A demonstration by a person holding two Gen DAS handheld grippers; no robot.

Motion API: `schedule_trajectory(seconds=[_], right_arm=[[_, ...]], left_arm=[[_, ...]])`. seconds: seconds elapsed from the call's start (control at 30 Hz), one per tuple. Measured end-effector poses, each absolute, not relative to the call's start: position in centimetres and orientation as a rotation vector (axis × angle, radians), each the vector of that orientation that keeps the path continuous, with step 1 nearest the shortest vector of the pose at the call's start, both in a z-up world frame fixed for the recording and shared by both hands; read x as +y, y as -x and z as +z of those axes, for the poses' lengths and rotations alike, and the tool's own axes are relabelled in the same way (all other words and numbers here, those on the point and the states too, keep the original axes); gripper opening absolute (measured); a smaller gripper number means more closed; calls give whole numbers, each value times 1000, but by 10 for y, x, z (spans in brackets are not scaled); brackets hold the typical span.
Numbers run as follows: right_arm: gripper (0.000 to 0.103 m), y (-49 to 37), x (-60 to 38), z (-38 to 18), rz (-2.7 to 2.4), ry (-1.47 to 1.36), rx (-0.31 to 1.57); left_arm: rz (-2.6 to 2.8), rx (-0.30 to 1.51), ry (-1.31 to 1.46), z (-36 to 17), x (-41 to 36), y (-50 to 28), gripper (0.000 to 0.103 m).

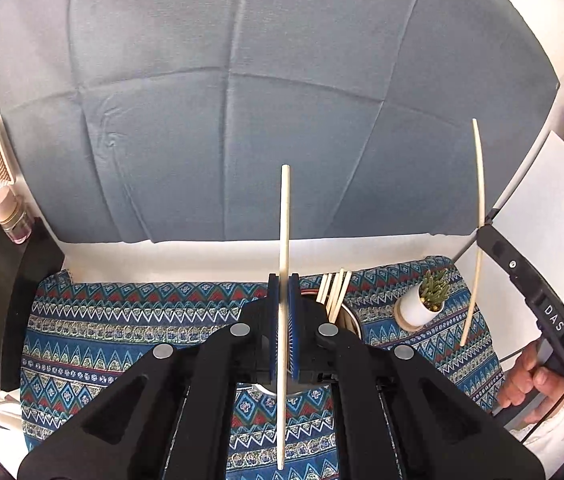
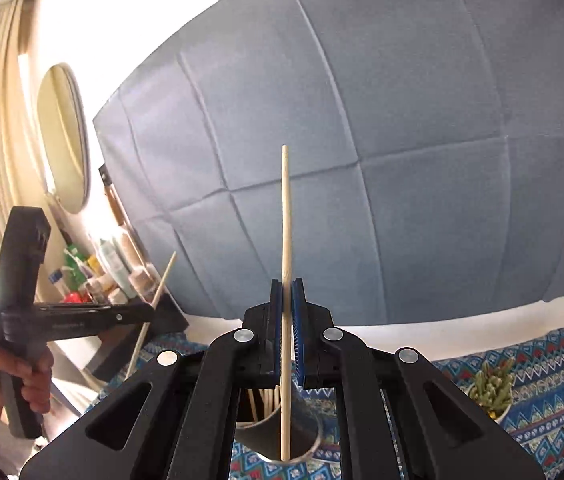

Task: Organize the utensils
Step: 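Lift both held sticks and carry them above the black cup, then lower the sticks into the black cup and open both tools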

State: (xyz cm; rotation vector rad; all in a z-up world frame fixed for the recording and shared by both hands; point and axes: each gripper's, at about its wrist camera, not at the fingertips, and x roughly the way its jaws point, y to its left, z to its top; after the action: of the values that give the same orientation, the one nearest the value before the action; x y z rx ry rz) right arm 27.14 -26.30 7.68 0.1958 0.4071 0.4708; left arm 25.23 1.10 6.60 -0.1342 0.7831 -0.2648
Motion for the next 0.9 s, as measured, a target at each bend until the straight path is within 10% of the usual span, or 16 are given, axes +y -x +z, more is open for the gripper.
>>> schedule_trajectory(seconds=[0.9], right_arm=[[5,-318,-213,34,648,-236,366]], left_arm=[[-445,514,244,57,5,-284,5]])
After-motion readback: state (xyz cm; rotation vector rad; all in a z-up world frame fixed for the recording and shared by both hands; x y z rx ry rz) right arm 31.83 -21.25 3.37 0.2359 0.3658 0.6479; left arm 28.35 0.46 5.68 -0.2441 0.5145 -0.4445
